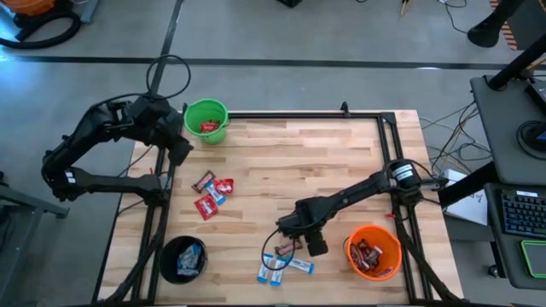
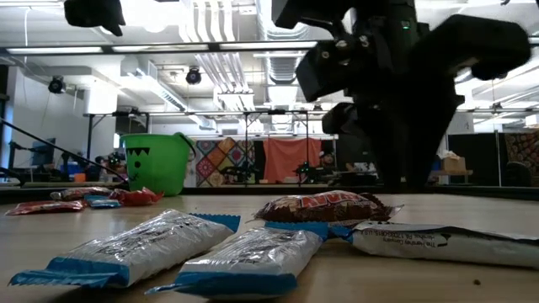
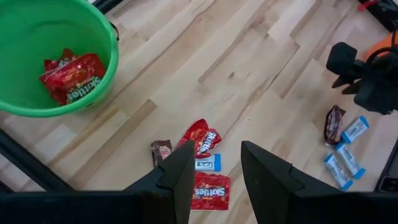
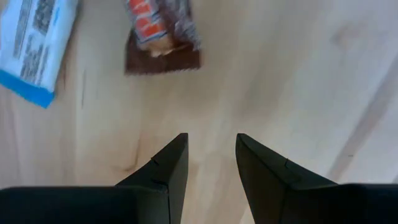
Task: Sort candy
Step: Put the brown chocolate into the orange bucket
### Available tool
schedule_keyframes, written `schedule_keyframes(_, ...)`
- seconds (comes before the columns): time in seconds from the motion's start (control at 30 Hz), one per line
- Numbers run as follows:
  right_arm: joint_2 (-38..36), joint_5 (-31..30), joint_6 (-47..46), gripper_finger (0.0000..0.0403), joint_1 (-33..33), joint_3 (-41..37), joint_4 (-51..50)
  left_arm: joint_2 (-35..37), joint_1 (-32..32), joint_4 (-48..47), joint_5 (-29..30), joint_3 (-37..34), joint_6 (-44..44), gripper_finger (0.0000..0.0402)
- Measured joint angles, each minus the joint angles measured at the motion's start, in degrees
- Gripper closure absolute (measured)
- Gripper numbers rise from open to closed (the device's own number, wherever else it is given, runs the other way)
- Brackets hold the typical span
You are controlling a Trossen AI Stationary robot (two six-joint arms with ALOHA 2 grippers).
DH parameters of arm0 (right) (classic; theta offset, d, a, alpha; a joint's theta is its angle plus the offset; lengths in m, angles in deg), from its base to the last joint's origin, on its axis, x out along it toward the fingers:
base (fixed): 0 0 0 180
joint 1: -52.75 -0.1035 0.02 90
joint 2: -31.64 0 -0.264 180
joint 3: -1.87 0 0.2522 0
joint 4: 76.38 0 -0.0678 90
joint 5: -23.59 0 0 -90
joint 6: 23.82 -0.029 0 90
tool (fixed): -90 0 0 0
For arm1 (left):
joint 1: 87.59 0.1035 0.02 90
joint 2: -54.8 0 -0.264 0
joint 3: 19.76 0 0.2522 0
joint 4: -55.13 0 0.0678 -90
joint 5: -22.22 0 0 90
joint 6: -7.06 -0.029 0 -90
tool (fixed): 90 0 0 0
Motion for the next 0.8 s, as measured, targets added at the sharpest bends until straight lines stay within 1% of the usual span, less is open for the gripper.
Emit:
schedule_keyframes(0.1,0.0,0.4,-2.7,0.0278,0.7,0.8,0.0,-0.3,0.0,0.1,0.0,0.0,1.2,0.0288)
schedule_keyframes(0.23,0.0,0.4,-3.8,0.0278,1.3,1.7,0.1,-1.1,0.0,0.1,0.0,0.0,1.1,0.0288)
schedule_keyframes(0.47,0.0,0.6,-9.8,0.0278,2.5,1.8,0.4,-2.7,0.0,0.1,0.0,0.0,-2.1,0.0288)
schedule_keyframes(0.6,0.0,0.6,-10.0,0.0277,2.5,1.8,0.6,-3.7,0.0,0.1,0.0,0.0,-3.9,0.0288)
schedule_keyframes(0.8,0.0,0.6,-15.1,0.0277,4.4,1.8,0.6,-4.3,0.0,-0.1,0.0,0.0,-4.2,0.0288)
